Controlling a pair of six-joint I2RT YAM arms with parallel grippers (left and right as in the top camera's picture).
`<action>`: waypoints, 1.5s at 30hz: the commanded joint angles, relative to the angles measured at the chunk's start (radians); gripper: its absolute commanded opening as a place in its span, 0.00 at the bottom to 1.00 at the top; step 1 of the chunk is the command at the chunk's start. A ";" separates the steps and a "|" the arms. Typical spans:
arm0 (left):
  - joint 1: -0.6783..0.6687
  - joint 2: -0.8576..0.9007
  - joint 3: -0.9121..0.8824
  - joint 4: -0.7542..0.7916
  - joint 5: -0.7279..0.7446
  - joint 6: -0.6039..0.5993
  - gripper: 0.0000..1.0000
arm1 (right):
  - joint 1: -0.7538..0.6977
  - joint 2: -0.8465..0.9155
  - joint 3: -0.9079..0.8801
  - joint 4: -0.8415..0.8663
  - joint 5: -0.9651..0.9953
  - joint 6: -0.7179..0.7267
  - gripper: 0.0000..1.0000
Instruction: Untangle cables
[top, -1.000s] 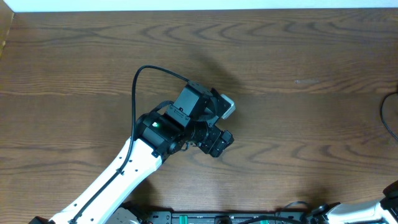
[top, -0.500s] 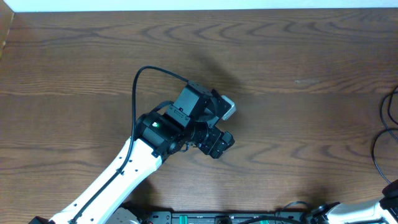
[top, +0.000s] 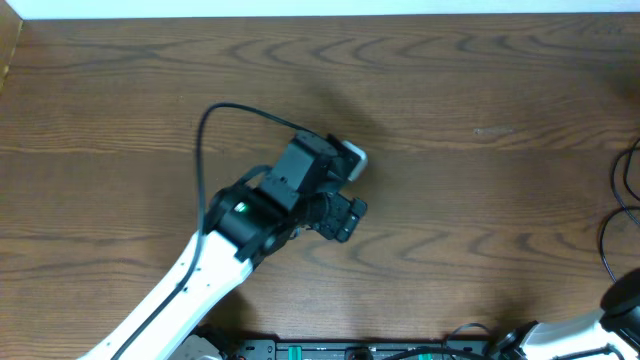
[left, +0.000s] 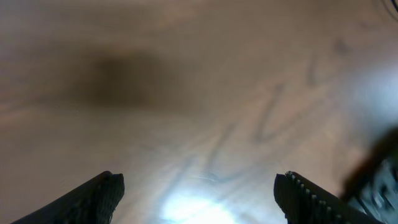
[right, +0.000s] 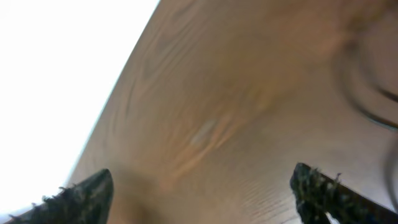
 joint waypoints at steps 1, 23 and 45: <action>0.000 -0.106 -0.003 0.013 -0.183 -0.087 0.83 | 0.132 -0.006 0.002 -0.031 -0.087 -0.236 0.84; 0.000 -0.725 -0.004 -0.105 -0.908 -0.342 0.83 | 1.059 -0.149 0.002 -0.010 0.295 -0.260 0.82; 0.087 -1.065 -0.003 -0.240 -1.088 -0.313 1.00 | 1.528 -0.309 0.002 -0.002 0.659 -0.167 0.83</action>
